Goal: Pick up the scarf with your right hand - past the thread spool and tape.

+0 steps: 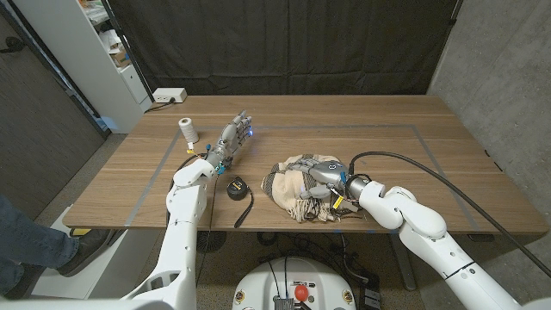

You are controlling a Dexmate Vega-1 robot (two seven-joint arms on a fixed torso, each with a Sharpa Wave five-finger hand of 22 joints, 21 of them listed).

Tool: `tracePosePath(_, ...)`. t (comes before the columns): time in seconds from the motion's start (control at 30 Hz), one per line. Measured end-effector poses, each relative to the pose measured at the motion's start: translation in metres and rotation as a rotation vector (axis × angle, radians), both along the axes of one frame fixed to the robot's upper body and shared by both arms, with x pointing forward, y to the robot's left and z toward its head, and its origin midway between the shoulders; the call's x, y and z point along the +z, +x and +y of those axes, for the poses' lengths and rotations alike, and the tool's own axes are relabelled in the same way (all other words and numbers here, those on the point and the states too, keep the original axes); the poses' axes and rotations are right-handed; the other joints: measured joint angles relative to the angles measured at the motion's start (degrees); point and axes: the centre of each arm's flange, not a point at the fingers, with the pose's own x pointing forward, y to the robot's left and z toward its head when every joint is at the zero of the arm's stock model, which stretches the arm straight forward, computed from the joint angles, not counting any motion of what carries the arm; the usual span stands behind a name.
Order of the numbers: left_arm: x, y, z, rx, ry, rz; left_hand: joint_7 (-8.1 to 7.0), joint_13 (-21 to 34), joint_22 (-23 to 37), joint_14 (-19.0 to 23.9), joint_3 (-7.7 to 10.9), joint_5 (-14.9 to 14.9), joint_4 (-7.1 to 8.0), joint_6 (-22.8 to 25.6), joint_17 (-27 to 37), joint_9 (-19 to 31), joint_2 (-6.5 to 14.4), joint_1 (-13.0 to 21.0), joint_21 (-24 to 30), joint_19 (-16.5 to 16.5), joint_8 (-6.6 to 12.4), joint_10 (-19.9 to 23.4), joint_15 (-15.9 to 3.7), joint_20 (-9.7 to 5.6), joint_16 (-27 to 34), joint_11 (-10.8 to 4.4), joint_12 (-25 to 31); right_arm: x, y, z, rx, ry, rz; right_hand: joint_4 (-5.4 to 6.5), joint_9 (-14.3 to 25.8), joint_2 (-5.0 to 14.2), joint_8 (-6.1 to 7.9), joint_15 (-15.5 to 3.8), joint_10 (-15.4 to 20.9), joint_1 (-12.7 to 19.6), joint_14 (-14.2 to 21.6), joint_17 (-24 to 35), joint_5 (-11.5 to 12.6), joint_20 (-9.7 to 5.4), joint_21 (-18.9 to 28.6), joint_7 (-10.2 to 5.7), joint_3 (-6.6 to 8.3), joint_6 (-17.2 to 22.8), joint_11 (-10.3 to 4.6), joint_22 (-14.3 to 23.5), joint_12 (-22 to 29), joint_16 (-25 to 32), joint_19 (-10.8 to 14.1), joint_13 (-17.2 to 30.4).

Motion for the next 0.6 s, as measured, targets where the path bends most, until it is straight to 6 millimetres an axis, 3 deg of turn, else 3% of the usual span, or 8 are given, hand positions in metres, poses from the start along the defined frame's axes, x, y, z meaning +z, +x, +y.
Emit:
tracePosePath(0.2, -0.0007, -0.0005, -0.0015, -0.001, -0.001, 0.001, 0.0, 0.0, 0.0, 0.0, 0.0, 0.0, 0.0, 0.0, 0.0, 0.0, 0.0, 0.0, -0.2, 0.0, 0.0, 0.2, 0.0, 0.0, 0.0, -0.21, 0.0, -0.0025, 0.0017, -0.0023, 0.001, 0.003, -0.006, -0.14, 0.4, 0.63, 0.44, -1.3, 2.9, 2.4, 3.0, 1.1, 0.0, -0.66, 1.4, -0.79, 0.6, 2.6, -0.31, -0.1, 1.0, 1.3, 6.9, 0.5)
tracePosePath(0.3, -0.0013, -0.0006, -0.0019, 0.0, -0.001, 0.004, 0.0, 0.0, 0.0, 0.0, 0.0, 0.0, 0.0, 0.0, 0.0, 0.0, 0.0, 0.0, -0.2, 0.0, 0.0, 0.2, 0.0, 0.0, 0.0, -0.21, 0.0, -0.0036, 0.0024, -0.0034, 0.006, 0.007, -0.01, -0.18, 0.6, 1.12, 0.91, -1.71, 3.9, 3.6, 4.2, 1.5, 0.0, -2.04, 1.6, -0.61, 1.07, 3.9, -0.4, -0.2, 1.4, 2.0, 8.9, 0.8)
tracePosePath(0.47, -0.0022, -0.0009, -0.0032, -0.001, -0.001, 0.005, 0.0, 0.0, 0.0, 0.0, 0.0, 0.0, 0.0, 0.0, 0.0, 0.0, 0.0, 0.0, -0.2, 0.0, 0.0, 0.2, 0.0, 0.0, 0.0, -0.21, 0.0, -0.0041, 0.0031, -0.0051, 0.024, 0.019, -0.016, -0.53, 0.9, 1.94, 1.57, -2.24, 6.6, 6.1, 6.8, 2.2, -0.3, -2.73, 1.8, -0.34, 1.83, 6.2, -0.05, -0.5, 2.1, 3.2, 10.6, 1.2)
tracePosePath(0.53, -0.0023, -0.0012, -0.0036, -0.001, 0.0, 0.005, 0.0, 0.0, 0.0, 0.0, 0.0, 0.0, 0.0, 0.0, 0.0, 0.0, 0.0, 0.0, -0.2, 0.0, 0.0, 0.2, 0.0, -0.01, 0.0, -0.21, 0.0, -0.0042, 0.0034, -0.0059, 0.035, 0.028, -0.021, -0.38, 1.2, 2.21, 1.86, -2.58, 7.7, 7.2, 7.8, 2.4, -0.8, -4.56, 1.8, -0.35, 2.12, 7.4, -0.12, -0.5, 2.6, 3.5, 12.7, 1.5)
tracePosePath(0.6, -0.0024, -0.0013, -0.0037, -0.001, 0.0, 0.005, 0.0, 0.0, 0.0, 0.0, 0.0, 0.0, 0.0, 0.0, 0.0, 0.0, 0.0, 0.0, -0.2, 0.0, 0.0, 0.2, 0.0, -0.01, 0.0, -0.21, 0.0, -0.0041, 0.0032, -0.0061, 0.042, 0.033, -0.025, -0.53, 1.4, 2.34, 2.13, -3.0, 8.4, 7.9, 8.6, 2.5, -1.1, -4.57, 1.8, -0.26, 2.32, 8.3, -0.19, -0.5, 2.7, 4.0, 12.7, 1.7)
